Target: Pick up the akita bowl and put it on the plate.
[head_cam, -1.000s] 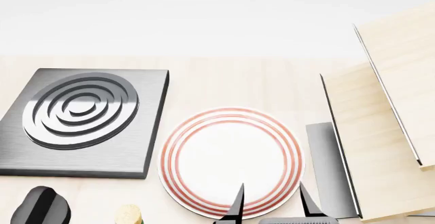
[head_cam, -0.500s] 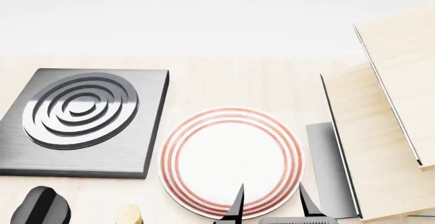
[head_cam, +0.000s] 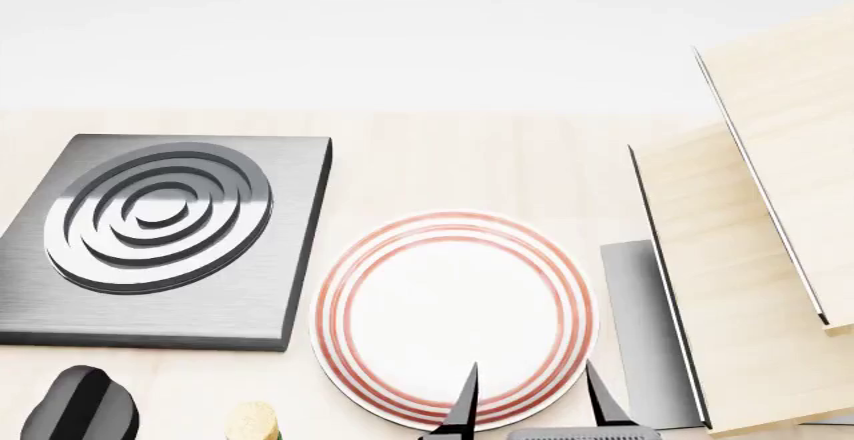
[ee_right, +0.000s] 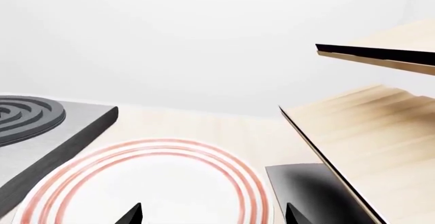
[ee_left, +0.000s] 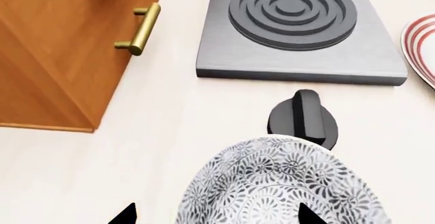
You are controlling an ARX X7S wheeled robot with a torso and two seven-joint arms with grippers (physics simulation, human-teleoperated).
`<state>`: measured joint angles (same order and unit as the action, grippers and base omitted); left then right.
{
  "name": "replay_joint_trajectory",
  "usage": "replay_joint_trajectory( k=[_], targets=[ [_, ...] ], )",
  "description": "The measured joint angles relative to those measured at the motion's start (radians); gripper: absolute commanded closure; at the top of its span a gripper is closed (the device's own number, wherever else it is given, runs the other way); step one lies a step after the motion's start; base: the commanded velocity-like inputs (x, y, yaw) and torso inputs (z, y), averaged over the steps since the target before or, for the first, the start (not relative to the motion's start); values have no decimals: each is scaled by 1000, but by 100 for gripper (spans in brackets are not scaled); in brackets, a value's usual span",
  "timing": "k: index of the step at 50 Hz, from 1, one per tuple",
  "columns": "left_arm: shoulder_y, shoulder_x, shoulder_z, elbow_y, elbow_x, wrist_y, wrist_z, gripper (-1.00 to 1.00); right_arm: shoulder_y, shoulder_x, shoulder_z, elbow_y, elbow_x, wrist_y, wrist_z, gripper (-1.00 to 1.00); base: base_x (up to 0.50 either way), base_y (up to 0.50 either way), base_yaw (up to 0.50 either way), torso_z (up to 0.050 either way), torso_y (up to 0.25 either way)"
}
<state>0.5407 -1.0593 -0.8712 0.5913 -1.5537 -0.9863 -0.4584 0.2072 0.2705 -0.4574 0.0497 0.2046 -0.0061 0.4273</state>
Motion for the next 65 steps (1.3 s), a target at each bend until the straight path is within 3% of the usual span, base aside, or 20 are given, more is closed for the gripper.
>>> replay_joint_trajectory(
  k=[65],
  targets=[
    [-3,32,114,-54,130,-35,63,-100,11,4,-20,27,11,-9,11,-100,0,0,0,0,0]
  ],
)
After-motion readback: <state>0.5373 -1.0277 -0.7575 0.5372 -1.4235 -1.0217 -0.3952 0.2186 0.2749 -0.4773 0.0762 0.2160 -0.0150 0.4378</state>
